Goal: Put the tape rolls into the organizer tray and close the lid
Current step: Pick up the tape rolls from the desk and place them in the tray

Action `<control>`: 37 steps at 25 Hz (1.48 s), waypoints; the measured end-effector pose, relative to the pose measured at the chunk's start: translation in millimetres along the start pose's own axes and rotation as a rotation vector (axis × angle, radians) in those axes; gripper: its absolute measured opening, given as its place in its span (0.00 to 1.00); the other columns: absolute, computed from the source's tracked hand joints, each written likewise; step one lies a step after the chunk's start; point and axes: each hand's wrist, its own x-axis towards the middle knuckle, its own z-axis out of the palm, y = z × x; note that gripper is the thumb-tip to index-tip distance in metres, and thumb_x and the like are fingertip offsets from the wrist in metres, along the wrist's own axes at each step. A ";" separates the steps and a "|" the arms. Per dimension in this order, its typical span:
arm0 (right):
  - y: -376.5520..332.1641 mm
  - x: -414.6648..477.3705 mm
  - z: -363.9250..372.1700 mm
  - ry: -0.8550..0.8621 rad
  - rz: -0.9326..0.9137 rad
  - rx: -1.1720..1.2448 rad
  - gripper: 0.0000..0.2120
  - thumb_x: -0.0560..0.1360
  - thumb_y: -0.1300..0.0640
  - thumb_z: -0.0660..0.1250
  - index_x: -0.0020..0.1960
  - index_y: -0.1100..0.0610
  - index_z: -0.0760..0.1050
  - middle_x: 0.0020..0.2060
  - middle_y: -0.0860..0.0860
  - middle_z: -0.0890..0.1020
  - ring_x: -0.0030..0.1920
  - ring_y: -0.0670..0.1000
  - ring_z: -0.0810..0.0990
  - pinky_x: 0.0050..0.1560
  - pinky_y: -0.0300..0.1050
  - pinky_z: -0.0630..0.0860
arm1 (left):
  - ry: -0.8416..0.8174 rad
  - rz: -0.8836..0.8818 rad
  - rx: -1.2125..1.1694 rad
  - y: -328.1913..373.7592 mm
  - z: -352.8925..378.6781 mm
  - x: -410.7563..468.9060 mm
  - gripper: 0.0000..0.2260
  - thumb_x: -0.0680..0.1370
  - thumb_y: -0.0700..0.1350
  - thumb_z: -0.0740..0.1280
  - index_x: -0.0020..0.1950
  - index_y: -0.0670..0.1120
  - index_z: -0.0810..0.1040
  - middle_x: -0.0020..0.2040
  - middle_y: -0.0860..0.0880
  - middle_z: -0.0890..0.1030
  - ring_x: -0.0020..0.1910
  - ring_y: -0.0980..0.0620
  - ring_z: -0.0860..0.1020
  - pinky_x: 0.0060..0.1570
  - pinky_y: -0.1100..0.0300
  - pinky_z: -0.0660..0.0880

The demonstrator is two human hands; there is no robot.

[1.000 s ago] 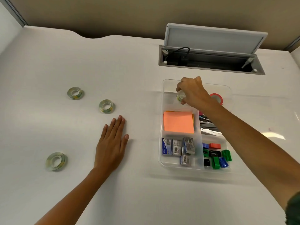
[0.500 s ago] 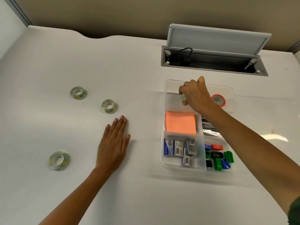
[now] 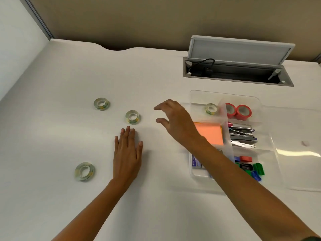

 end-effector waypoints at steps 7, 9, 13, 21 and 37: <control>-38.3 43.4 75.3 -0.257 0.031 -0.017 0.31 0.70 0.67 0.70 0.71 0.56 0.66 0.73 0.53 0.66 0.69 0.55 0.67 0.62 0.53 0.74 | -0.017 0.035 0.133 -19.7 -2.0 -10.2 0.29 0.80 0.54 0.48 0.77 0.40 0.52 0.78 0.43 0.54 0.78 0.47 0.51 0.75 0.52 0.48; -42.2 54.0 83.3 -0.332 0.030 -0.062 0.32 0.72 0.66 0.69 0.73 0.55 0.62 0.75 0.53 0.61 0.71 0.55 0.63 0.64 0.52 0.71 | -0.019 0.049 0.131 -22.6 -2.8 -10.4 0.29 0.80 0.54 0.49 0.77 0.41 0.52 0.78 0.43 0.54 0.77 0.47 0.51 0.75 0.53 0.48; -43.7 62.2 92.5 -0.363 0.009 -0.177 0.28 0.74 0.64 0.67 0.72 0.55 0.64 0.74 0.54 0.64 0.69 0.57 0.66 0.64 0.51 0.70 | -0.028 0.079 0.121 -27.8 -3.2 -11.5 0.29 0.80 0.55 0.50 0.77 0.41 0.51 0.78 0.44 0.54 0.77 0.48 0.51 0.75 0.53 0.48; -35.5 54.9 92.2 -0.240 0.054 -0.074 0.21 0.72 0.68 0.67 0.63 0.57 0.73 0.61 0.54 0.74 0.59 0.55 0.73 0.50 0.49 0.77 | -0.031 0.105 0.131 -30.3 -2.8 -9.8 0.29 0.80 0.53 0.53 0.77 0.40 0.53 0.78 0.42 0.55 0.77 0.46 0.52 0.74 0.54 0.46; 50.7 1.1 -53.2 0.370 0.376 0.128 0.24 0.65 0.57 0.77 0.59 0.58 0.75 0.55 0.57 0.80 0.52 0.54 0.79 0.54 0.49 0.78 | -0.117 0.213 0.018 14.0 18.1 20.0 0.28 0.81 0.54 0.50 0.78 0.46 0.46 0.79 0.46 0.48 0.78 0.50 0.46 0.76 0.52 0.45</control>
